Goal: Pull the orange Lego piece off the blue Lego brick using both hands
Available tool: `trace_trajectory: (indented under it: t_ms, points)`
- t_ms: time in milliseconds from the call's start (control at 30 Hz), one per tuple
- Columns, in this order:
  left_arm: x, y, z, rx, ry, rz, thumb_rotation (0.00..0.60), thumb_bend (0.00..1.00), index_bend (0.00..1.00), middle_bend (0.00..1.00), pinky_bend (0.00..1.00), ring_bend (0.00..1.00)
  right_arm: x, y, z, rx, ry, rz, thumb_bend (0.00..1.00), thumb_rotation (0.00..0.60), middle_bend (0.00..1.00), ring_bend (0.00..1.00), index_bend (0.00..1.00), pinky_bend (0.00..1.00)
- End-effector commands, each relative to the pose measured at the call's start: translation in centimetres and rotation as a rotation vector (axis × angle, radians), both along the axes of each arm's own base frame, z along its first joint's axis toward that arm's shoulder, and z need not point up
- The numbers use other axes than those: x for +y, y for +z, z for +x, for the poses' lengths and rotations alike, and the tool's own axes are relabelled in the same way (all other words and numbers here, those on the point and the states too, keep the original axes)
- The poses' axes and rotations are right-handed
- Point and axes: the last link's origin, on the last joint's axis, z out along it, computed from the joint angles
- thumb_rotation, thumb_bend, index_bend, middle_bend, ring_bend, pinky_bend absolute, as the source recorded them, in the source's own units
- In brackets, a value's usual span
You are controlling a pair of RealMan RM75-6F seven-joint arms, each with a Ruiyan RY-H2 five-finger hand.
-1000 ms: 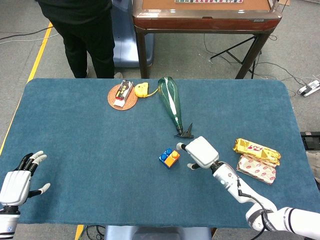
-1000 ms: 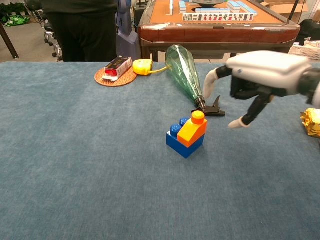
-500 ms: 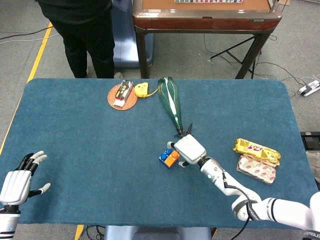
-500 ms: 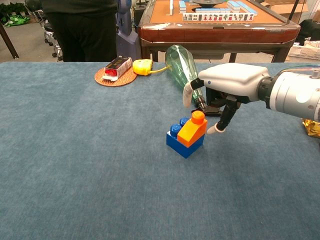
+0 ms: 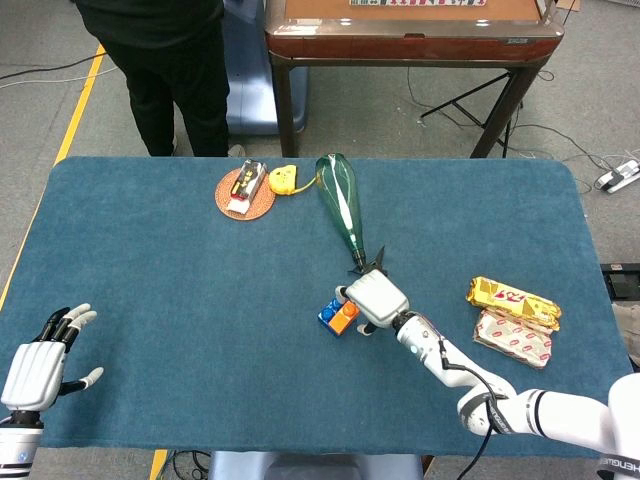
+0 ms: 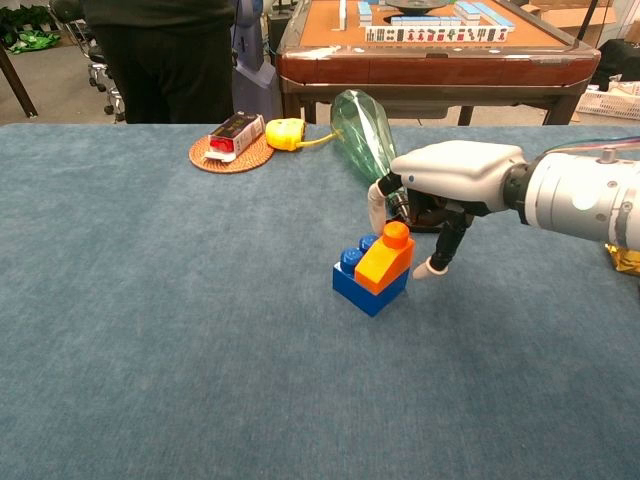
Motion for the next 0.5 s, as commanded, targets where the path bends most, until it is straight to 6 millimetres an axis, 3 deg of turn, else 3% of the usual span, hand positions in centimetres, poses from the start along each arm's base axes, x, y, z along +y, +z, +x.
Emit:
trace_trajectory:
  t_ms: [33,333,500]
  points:
    - [-0.07,-0.11,-0.08,-0.001,0.002,-0.003,0.600,0.10,0.23,0.17,0.47,0.12,-0.01,-0.08,0.00,0.003,-0.002,0.003,0.05,0.600,1.00,1.00,0.43,1.00]
    - [-0.16,-0.32,-0.20,-0.004,0.005,-0.006,0.600,0.10,0.23,0.17,0.47,0.12,-0.04,-0.44,-0.02,0.004,-0.006,0.009,0.14,0.600,1.00,1.00,0.51,1.00]
    - [-0.17,-0.40,-0.18,-0.005,0.005,-0.009,0.600,0.10,0.23,0.18,0.47,0.12,-0.01,-0.44,0.03,-0.007,-0.007,0.009,0.24,0.600,1.00,1.00,0.57,1.00]
